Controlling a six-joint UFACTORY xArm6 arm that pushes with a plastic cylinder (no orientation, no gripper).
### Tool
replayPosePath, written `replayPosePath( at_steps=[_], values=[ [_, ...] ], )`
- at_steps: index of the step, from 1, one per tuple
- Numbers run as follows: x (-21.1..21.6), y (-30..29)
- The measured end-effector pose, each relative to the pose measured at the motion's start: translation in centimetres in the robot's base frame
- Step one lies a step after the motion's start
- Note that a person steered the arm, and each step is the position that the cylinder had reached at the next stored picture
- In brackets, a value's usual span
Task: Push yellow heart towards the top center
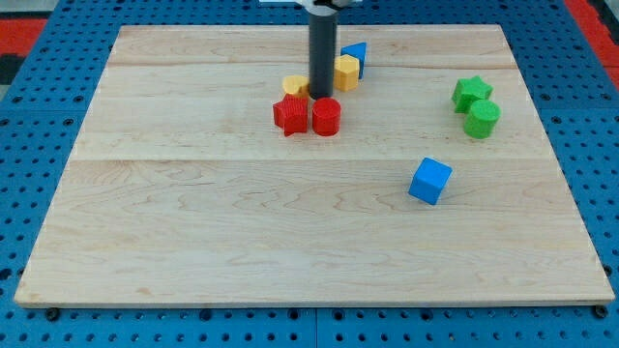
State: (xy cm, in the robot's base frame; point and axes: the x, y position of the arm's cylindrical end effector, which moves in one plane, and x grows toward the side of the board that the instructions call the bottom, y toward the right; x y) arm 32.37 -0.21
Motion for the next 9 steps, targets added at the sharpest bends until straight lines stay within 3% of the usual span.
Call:
replayPosePath(
  at_steps=[2,4,5,6,7,9],
  values=[
    [-4.7,-8.0],
    [-4.4,-14.2],
    [-1.5,-16.3],
    [2.5,-14.3],
    [2.9,-10.5],
    [2.3,-8.5]
  ],
)
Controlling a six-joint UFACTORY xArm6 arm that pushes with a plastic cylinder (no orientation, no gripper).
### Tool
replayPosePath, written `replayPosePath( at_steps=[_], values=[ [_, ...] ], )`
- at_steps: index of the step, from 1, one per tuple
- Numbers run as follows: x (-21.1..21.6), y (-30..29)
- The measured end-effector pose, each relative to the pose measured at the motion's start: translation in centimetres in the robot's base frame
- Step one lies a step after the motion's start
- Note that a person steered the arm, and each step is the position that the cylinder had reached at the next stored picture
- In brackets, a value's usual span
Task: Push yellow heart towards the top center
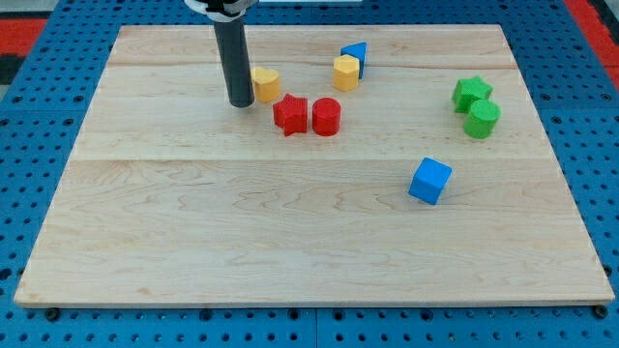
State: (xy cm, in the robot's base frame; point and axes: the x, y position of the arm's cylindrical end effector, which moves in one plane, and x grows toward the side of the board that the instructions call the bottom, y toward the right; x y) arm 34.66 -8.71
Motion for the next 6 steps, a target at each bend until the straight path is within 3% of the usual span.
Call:
replayPosePath(
  at_steps=[2,6],
  values=[
    [-0.4,2.7],
    [-10.1,2.9]
  ],
)
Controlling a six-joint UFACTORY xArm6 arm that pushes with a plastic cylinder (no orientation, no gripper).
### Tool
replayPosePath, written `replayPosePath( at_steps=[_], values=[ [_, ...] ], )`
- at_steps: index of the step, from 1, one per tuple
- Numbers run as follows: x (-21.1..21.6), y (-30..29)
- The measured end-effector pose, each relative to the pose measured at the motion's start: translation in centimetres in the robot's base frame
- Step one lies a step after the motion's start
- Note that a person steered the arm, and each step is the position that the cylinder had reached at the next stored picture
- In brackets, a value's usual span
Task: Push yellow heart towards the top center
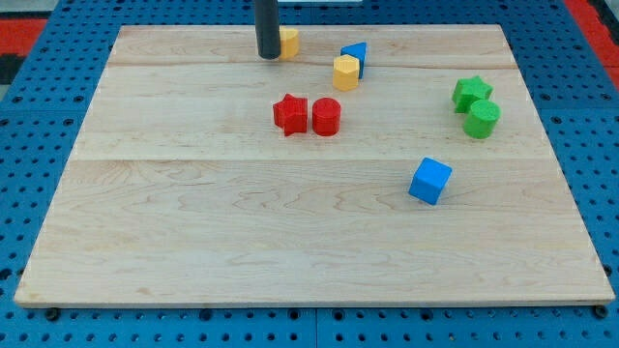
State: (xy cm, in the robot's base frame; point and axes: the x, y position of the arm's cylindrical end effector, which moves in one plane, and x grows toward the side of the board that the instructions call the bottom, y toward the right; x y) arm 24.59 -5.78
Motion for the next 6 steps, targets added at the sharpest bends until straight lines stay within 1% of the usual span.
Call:
replayPosePath(
  at_steps=[4,6],
  values=[
    [-3.8,-0.5],
    [-4.3,1.7]
  ],
)
